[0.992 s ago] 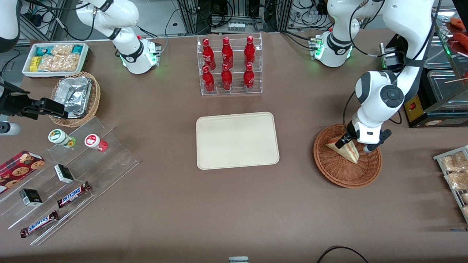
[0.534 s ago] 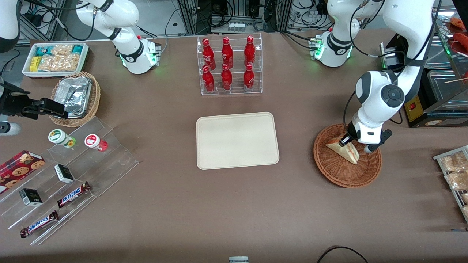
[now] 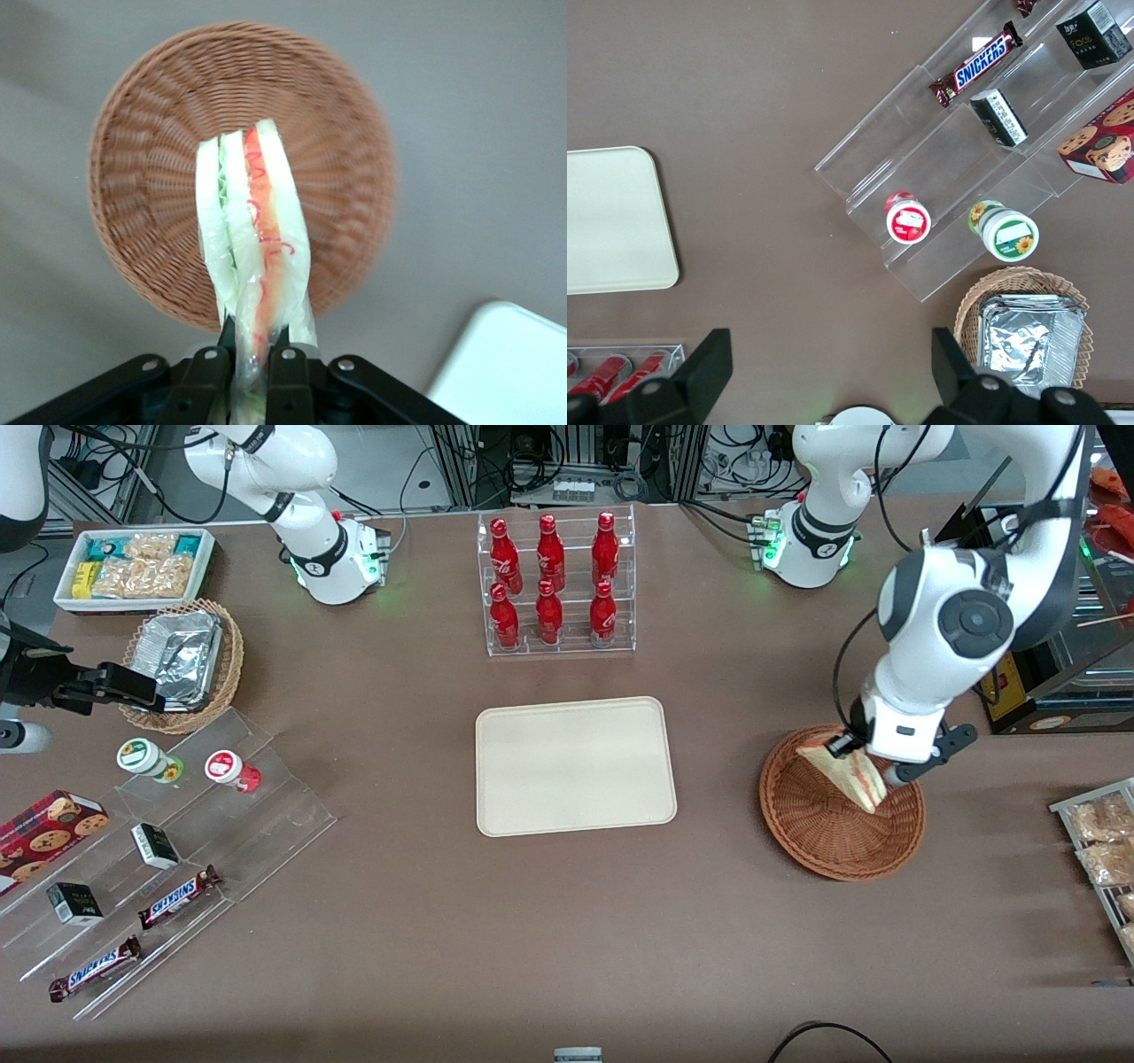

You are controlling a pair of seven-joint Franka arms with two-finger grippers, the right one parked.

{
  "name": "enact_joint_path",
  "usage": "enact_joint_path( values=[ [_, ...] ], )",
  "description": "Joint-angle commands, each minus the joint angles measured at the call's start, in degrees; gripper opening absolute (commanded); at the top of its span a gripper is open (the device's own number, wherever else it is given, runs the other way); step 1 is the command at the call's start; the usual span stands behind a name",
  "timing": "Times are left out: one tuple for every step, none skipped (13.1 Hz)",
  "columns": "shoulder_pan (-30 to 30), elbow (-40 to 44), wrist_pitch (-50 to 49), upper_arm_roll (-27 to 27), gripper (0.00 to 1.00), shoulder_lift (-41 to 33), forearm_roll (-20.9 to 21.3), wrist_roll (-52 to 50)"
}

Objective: Place sandwich from basket to tray
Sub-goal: 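Lift the sandwich and carry it with the left gripper over the tray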

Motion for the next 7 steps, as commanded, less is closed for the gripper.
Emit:
enact_joint_path(
  values=[
    [-0.5,5.4,-3.0,-6.2,0.00,1.9,1.1,-0.9],
    [-0.5,6.6,-3.0,-8.9,0.00,2.7,1.1,-1.1],
    [-0.5,7.9,-2.9,-11.8,0.00,4.0,1.1,-1.1],
    [-0.5,9.2,-2.9,-14.3,0.00,5.5,1.1,-1.1],
    [-0.7,10.9,-2.9,-16.8,0.00,7.7,1.1,-1.1],
    [-2.3,12.6,-2.9,-18.0,0.00,10.1,1.3,-1.1],
    [-5.2,13.7,-2.8,-17.9,0.00,12.2,2.2,-1.2]
  ],
)
